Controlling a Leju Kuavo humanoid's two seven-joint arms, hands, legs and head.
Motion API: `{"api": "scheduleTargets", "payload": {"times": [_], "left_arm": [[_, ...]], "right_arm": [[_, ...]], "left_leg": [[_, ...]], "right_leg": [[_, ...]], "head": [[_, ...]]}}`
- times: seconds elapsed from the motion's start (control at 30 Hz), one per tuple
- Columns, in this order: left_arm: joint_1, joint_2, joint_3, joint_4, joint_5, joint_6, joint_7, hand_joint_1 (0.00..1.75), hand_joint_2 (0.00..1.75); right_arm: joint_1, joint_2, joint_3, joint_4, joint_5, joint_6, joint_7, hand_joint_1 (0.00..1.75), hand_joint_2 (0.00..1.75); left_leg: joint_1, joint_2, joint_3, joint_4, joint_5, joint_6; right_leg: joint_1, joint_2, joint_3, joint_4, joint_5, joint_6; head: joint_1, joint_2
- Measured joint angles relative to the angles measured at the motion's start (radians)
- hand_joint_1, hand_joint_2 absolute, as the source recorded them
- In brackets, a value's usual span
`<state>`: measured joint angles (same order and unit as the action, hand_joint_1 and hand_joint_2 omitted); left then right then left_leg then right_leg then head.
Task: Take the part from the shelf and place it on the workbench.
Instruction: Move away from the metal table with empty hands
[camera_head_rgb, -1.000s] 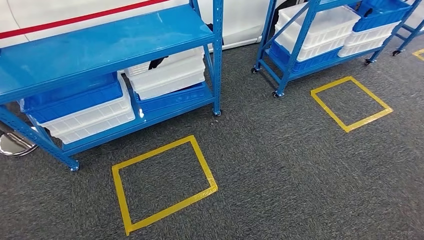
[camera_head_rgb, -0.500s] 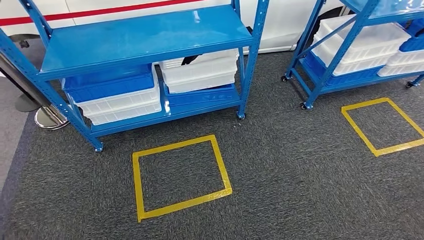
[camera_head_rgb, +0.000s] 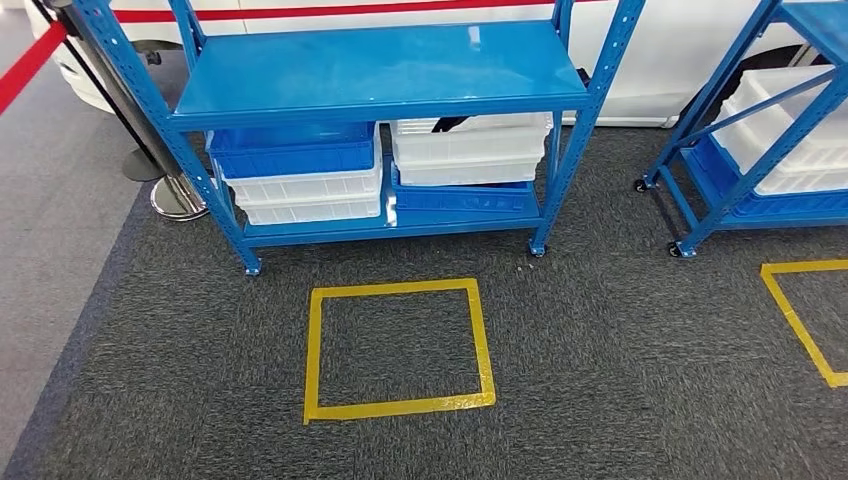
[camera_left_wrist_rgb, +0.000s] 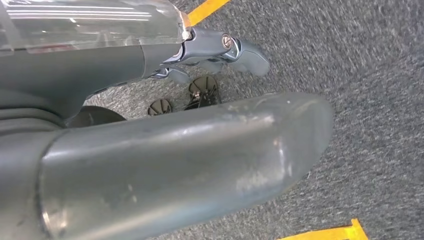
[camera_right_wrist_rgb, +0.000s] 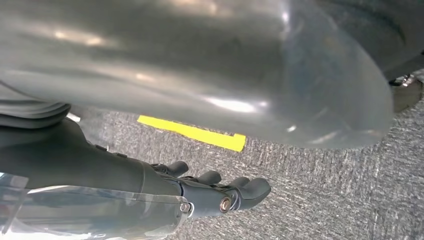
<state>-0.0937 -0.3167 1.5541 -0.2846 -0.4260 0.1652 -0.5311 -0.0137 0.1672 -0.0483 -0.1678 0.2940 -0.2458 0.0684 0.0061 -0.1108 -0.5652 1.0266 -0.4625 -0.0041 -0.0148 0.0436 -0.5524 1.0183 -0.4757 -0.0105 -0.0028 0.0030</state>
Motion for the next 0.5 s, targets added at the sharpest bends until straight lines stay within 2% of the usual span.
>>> {"api": "scheduleTargets", "payload": {"times": [0.03,0.1,0.13,0.17,0.2,0.23,0.3,0.37,0.4,0.43,0.5], "left_arm": [[0.0,0.001,0.0,0.0,-0.002,0.002,0.002,0.0,0.0],[0.0,0.001,0.0,0.0,-0.004,0.007,0.01,0.0,0.0],[0.0,0.002,0.0,0.0,-0.004,0.012,0.014,0.0,0.0],[0.0,0.002,0.0,0.0,-0.004,0.016,0.018,0.0,0.0],[0.0,0.002,0.0,0.0,-0.003,0.021,0.02,0.0,0.0],[0.001,0.002,0.0,0.0,-0.003,0.024,0.023,0.0,0.0],[0.002,0.002,0.0,0.0,-0.002,0.024,0.025,0.0,0.0],[0.002,0.002,-0.001,0.0,-0.001,0.017,0.025,0.0,0.87],[0.002,0.002,-0.002,0.0,0.001,0.011,0.026,0.0,0.87],[0.002,0.001,-0.002,0.0,0.006,0.004,0.029,0.0,0.87],[0.003,0.0,-0.003,0.0,0.017,-0.01,0.04,0.0,0.0]], "right_arm": [[0.0,0.0,0.0,0.0,-0.001,0.002,-0.002,0.0,0.0],[0.003,0.001,-0.002,0.0,-0.002,0.0,-0.006,0.0,0.0],[0.004,0.001,-0.003,0.0,-0.002,-0.002,-0.007,0.0,0.0],[0.004,0.001,-0.003,0.0,-0.001,-0.003,-0.007,0.0,0.0],[0.004,0.001,-0.003,0.0,0.0,-0.004,-0.006,0.0,0.0],[0.004,0.001,-0.003,0.0,0.001,-0.005,-0.006,0.0,0.0],[0.003,0.002,-0.004,0.0,0.003,-0.01,-0.005,0.0,0.0],[0.003,0.002,-0.004,0.0,0.003,-0.015,-0.001,0.0,0.0],[0.003,0.002,-0.004,0.0,0.003,-0.017,0.001,0.0,0.0],[0.002,0.002,-0.004,0.0,0.004,-0.017,0.003,0.0,0.0],[0.003,0.002,-0.004,0.0,0.007,-0.017,0.004,0.0,0.0]], "left_leg": [[-0.001,0.025,-0.01,0.025,-0.018,-0.005],[0.0,0.08,-0.056,0.13,-0.081,-0.014],[0.002,0.092,-0.087,0.196,-0.113,-0.019],[0.005,0.098,-0.111,0.246,-0.132,-0.022],[0.007,0.101,-0.12,0.266,-0.131,-0.025],[0.009,0.103,-0.109,0.247,-0.111,-0.027],[0.011,0.111,-0.043,0.119,-0.045,-0.025],[0.008,0.117,0.009,0.016,-0.011,-0.015],[0.007,0.118,0.017,-0.003,-0.008,-0.01],[0.006,0.117,0.019,-0.006,-0.008,-0.007],[0.002,0.116,0.019,-0.007,-0.007,-0.002]], "right_leg": [[-0.002,-0.011,0.002,-0.004,0.001,-0.007],[-0.004,-0.031,0.005,-0.008,0.001,-0.015],[-0.003,-0.042,0.004,-0.007,0.0,-0.017],[-0.003,-0.051,0.004,-0.007,-0.001,-0.017],[-0.002,-0.059,0.004,-0.006,-0.003,-0.016],[-0.003,-0.065,0.005,-0.005,-0.004,-0.014],[-0.003,-0.073,0.009,-0.001,-0.009,-0.008],[0.0,-0.076,0.011,0.004,-0.014,0.001],[0.003,-0.077,0.011,0.006,-0.017,0.004],[0.005,-0.077,0.011,0.008,-0.018,-0.002],[0.005,-0.076,0.012,0.003,-0.016,-0.013]], "head": [[-0.002,0.0],[-0.006,0.0],[-0.008,0.0],[-0.008,0.0],[-0.008,0.0],[-0.008,0.0],[-0.008,0.0],[-0.007,0.0],[-0.006,0.0],[-0.005,0.0],[-0.004,0.0]]}}
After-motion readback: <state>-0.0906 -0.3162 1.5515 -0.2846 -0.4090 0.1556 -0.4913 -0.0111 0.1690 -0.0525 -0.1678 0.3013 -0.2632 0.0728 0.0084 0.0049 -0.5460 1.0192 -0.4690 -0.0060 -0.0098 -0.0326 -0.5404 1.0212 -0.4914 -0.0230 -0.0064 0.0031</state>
